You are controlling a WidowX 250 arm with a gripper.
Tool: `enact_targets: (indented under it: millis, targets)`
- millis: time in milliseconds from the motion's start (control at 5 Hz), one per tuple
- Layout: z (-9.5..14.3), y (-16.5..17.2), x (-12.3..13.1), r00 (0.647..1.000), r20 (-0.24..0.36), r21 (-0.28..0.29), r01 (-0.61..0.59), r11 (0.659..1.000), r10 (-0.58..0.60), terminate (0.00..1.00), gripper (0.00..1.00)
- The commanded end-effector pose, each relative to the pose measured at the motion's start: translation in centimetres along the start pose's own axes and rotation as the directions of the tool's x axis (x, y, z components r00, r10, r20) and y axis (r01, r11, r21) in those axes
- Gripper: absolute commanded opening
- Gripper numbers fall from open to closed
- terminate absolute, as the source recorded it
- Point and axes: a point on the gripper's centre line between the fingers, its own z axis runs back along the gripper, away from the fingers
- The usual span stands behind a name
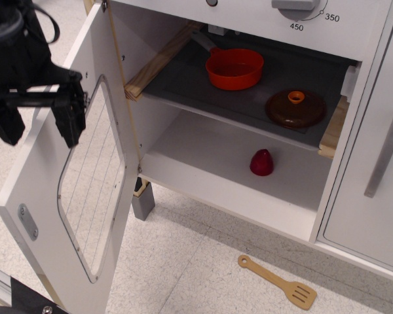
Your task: Close oven
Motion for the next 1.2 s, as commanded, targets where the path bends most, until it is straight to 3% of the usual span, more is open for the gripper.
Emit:
enact_targets:
  millis: [0,600,800,1000]
  targets:
    - [-1.4,-3.4,0.5,0.996,0.049,0.011,-0.077,0.997,0.077,0.0,1.0]
    - [-1.6,-11.9,4.6,0.943,0.123,-0.069,-0.304,0.95,0.311,0.0,1.0]
    - [-1.0,-15.0,6.3,0.864,0.154,-0.103,-0.469,0.877,0.48,0.0,1.0]
    - [-1.1,-17.3,7.8,0.826,0.149,-0.089,-0.536,0.839,0.543,0.0,1.0]
